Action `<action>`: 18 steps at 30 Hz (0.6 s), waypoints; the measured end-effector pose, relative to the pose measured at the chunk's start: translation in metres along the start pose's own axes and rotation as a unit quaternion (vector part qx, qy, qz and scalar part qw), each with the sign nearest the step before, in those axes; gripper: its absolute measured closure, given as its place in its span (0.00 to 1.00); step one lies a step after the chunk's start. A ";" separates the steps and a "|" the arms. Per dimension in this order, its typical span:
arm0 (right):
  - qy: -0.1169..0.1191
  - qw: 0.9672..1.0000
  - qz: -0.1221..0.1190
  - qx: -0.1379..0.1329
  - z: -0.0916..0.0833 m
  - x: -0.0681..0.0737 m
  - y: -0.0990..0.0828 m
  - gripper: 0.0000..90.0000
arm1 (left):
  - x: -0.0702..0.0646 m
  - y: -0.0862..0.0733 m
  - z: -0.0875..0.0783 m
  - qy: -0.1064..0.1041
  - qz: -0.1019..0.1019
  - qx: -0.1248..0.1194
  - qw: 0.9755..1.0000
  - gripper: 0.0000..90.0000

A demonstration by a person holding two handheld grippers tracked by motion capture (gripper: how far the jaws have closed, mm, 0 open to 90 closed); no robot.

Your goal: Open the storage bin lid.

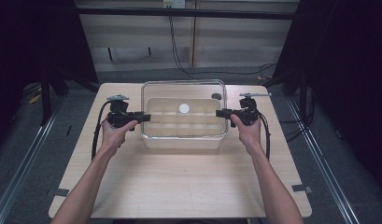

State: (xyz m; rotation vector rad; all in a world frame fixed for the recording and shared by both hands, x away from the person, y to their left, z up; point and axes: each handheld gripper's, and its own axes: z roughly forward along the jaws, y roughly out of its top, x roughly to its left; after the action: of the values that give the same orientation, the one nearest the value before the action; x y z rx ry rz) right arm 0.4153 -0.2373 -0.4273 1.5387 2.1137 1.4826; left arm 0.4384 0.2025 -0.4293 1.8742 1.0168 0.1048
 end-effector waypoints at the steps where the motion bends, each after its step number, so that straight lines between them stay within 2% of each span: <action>1: -0.001 1.000 0.001 0.001 0.000 0.001 0.001 0.64 | 0.000 0.001 -0.002 -0.001 0.005 0.001 1.000 0.65; 9: 0.003 1.000 0.005 -0.006 -0.002 0.003 0.003 0.67 | -0.001 0.004 -0.009 -0.004 0.006 -0.011 1.000 0.70; 18: -0.003 1.000 -0.005 -0.009 -0.010 0.009 0.013 0.71 | -0.004 0.009 -0.015 -0.001 0.018 -0.016 1.000 0.75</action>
State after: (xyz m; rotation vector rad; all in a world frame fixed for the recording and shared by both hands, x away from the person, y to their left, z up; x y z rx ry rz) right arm 0.4134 -0.2364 -0.4090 1.5215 2.0954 1.4887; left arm 0.4337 0.2091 -0.4130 1.8634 0.9743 0.1400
